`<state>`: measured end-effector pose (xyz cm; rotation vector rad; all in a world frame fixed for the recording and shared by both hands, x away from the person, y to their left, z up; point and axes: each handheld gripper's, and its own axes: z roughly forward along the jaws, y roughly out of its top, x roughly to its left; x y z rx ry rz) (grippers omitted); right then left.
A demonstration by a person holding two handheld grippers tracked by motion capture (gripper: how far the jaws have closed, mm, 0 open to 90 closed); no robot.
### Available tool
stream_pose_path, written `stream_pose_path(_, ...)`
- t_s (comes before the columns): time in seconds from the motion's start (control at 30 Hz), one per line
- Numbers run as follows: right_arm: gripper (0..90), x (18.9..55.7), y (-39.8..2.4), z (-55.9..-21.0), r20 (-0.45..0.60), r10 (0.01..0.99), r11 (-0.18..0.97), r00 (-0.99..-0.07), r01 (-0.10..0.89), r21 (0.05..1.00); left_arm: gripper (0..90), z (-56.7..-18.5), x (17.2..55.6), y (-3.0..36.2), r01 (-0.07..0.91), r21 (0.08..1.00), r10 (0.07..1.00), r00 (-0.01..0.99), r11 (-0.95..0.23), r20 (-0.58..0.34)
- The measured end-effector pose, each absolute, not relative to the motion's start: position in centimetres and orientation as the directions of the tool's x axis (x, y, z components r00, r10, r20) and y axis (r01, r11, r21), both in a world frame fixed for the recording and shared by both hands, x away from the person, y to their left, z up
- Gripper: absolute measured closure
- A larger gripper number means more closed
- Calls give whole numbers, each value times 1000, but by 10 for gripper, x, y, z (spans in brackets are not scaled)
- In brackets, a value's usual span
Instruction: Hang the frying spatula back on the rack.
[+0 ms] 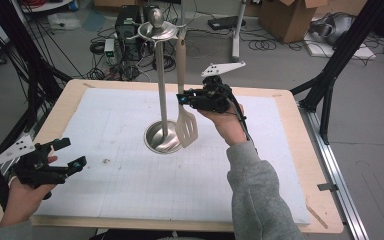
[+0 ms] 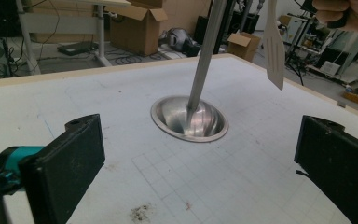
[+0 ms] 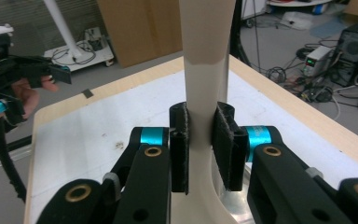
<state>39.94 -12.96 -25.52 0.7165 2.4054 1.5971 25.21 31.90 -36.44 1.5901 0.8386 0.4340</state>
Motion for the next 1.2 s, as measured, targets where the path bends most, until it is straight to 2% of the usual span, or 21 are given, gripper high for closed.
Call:
stream_pose_path(0.13,727,398,-133,-255,134,486,291,-863,305,907,20,-364,252,319,269,963,722,669,-12,-178)
stream_pose_path(0.3,584,391,-141,-249,124,503,265,-855,289,920,20,-363,253,319,269,963,724,666,-5,-182)
stream_pose_path(0.6,263,379,-151,-243,77,555,278,-828,272,921,21,-363,258,316,271,963,714,676,-15,-179)
stream_pose_path(0.73,146,373,-153,-244,58,534,296,-843,251,922,20,-363,260,315,266,964,716,676,-13,-176)
stream_pose_path(0.83,143,368,-156,-249,34,515,317,-856,228,920,21,-362,262,317,263,965,717,672,0,-184)
stream_pose_path(0.93,105,363,-159,-253,19,516,334,-856,222,916,20,-361,265,317,262,965,713,675,7,-189)
stream_pose_path(1.2,105,353,-172,-257,16,519,285,-855,190,939,20,-361,272,314,260,966,707,682,4,-187)
